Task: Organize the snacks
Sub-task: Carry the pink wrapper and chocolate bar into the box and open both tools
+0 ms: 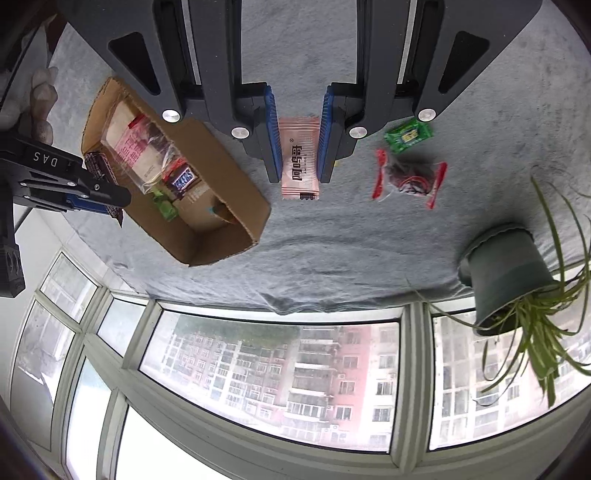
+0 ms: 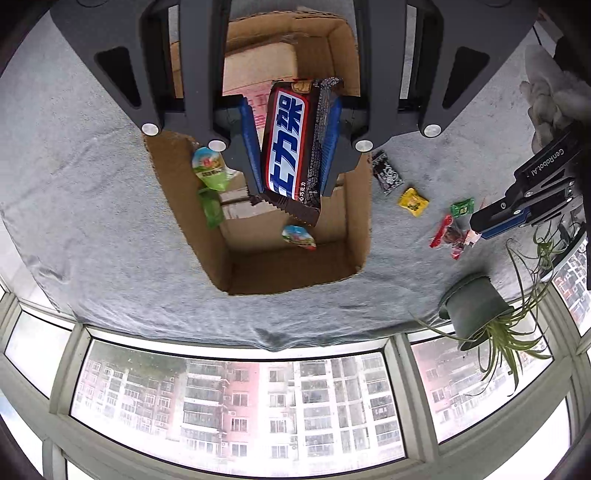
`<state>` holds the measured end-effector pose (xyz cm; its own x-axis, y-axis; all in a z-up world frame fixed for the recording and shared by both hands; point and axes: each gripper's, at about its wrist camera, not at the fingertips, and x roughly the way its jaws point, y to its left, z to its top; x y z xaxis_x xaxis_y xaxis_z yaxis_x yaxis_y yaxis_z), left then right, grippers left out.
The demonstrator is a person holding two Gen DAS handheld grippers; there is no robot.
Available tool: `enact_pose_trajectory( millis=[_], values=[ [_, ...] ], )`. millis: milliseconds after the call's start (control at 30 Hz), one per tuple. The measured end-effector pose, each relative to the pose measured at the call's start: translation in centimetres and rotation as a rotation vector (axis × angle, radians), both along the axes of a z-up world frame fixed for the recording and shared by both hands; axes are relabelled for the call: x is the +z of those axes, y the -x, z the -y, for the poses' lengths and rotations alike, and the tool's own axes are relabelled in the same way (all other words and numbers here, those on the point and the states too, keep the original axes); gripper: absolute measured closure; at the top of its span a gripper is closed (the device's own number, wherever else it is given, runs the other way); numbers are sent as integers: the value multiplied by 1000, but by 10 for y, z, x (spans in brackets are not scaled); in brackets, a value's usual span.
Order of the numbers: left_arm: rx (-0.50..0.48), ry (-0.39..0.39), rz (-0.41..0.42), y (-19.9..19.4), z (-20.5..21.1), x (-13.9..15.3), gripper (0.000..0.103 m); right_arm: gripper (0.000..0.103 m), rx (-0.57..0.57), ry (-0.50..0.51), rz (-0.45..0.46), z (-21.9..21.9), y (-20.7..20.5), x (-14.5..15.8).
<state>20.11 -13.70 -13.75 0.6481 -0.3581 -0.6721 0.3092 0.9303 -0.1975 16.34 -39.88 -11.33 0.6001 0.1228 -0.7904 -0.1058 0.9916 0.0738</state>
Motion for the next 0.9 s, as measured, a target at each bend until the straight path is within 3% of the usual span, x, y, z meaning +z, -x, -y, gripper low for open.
enact_pose_trajectory(
  millis=[433, 833, 900],
  values=[
    [-112, -34, -5, -12, 84, 0, 86, 71, -49, 6, -29, 49, -2, -10],
    [-167, -52, -32, -15, 129, -3, 85, 71, -67, -10, -64, 67, 0, -23],
    [-173, -51, -34, -15, 131, -3, 84, 64, -72, -6, -61, 67, 1, -22]
  ],
)
